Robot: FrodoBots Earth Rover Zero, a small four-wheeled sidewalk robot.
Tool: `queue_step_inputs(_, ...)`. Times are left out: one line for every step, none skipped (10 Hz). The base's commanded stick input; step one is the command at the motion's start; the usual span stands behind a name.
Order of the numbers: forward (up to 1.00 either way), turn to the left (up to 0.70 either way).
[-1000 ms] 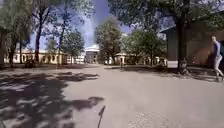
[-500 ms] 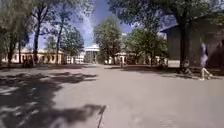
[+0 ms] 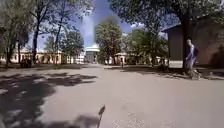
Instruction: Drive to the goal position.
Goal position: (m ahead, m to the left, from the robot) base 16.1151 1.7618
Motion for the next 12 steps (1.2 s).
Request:
queue_step_inputs(0.7,0.06)
queue_step_inputs(0.7,0.06)
queue_step_inputs(0.7,0.06)
queue_step_inputs(0.7,0.06)
queue_step_inputs(0.7,0.06)
queue_step_inputs(0.7,0.06)
queue_step_inputs(0.7,0.06)
queue_step_inputs(0.7,0.06)
queue_step_inputs(0.7,0.06)
queue_step_inputs(0.7,0.06)
queue_step_inputs(0.7,0.06)
queue_step_inputs(0.7,0.06)
